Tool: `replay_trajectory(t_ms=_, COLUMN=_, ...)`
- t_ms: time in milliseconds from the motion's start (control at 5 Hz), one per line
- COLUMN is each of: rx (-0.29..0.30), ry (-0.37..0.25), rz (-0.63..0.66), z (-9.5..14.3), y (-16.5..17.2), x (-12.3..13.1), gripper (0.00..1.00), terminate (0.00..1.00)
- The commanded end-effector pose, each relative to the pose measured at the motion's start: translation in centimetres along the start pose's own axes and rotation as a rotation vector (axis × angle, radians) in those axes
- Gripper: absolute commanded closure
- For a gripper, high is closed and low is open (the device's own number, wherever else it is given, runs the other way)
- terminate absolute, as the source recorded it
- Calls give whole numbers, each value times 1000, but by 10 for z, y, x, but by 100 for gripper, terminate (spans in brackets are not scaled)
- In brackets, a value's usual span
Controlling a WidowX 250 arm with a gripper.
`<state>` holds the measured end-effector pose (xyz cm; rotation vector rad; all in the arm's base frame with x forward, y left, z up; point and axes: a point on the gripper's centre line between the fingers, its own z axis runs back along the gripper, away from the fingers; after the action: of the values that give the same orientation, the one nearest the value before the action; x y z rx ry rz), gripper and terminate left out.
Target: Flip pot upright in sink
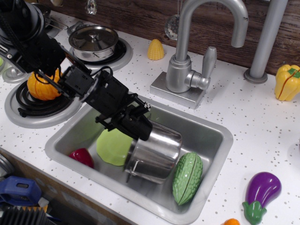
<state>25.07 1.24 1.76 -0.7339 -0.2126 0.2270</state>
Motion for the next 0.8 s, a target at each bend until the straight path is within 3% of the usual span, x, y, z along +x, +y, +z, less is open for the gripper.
replay_trajectory(t_ms=0, rx=231, ry=3, rz=-84, z=18, y=-10, x=14, gripper=100, terminate=0)
replay_trajectory(t_ms=400, rx=359, ry=51, rz=-110, z=28, y=-14, x=20, gripper=100, terminate=0)
replay_trajectory(t_ms=600, rx=457, ry=55, rz=-142, z=30, y=-13, x=21, gripper=100, terminate=0)
